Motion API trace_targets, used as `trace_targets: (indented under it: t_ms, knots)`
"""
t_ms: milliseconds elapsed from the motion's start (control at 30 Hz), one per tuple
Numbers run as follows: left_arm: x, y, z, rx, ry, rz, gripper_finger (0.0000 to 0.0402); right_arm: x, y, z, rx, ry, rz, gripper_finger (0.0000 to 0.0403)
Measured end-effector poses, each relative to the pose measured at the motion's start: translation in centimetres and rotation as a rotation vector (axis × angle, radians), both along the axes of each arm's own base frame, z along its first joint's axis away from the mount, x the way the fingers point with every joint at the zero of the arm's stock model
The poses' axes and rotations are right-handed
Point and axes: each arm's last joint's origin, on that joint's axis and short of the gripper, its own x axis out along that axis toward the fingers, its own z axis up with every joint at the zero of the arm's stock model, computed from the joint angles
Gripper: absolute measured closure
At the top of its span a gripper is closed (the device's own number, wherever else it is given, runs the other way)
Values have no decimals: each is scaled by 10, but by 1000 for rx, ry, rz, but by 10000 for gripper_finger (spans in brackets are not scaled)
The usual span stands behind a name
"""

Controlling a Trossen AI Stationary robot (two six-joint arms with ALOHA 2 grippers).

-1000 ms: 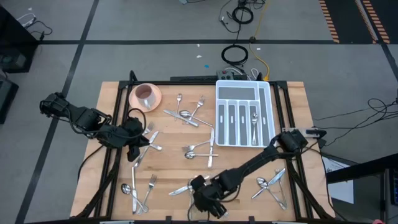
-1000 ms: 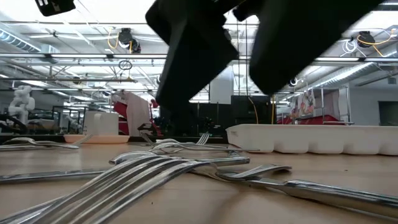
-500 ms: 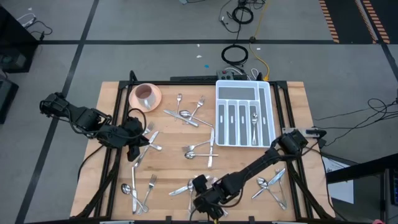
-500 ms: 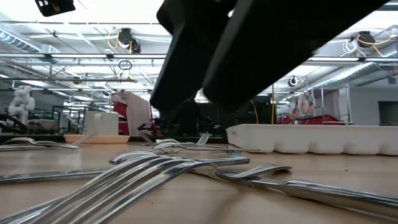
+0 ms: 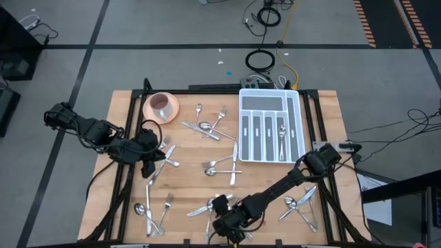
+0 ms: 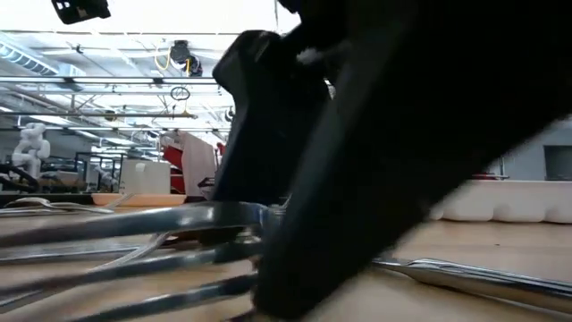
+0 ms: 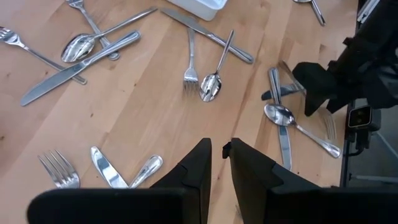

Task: Sort silverware
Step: Put the silver fork into the white silverware tray

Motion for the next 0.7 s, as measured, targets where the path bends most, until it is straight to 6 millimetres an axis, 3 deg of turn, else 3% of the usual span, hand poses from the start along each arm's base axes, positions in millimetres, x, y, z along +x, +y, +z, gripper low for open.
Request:
trace_targets:
  t_ms: [133,233,333,533,700]
  knots:
    - [0,0,0,7,-1,3,337,-1,-1,-3,-44,0,-27,155]
    - [0,0,0,11,-2,8,337,-1,-4,-3,-70,-4,-51,178]
    - [0,0,0,13,-4,9,337,-1,-4,-4,-59,5,-62,233]
    - [0,1,0,14,-5,11,337,-5,3,-4,-13,32,-39,379]
    - [0,1,0,15,-5,11,337,-10,12,-4,12,39,-62,399]
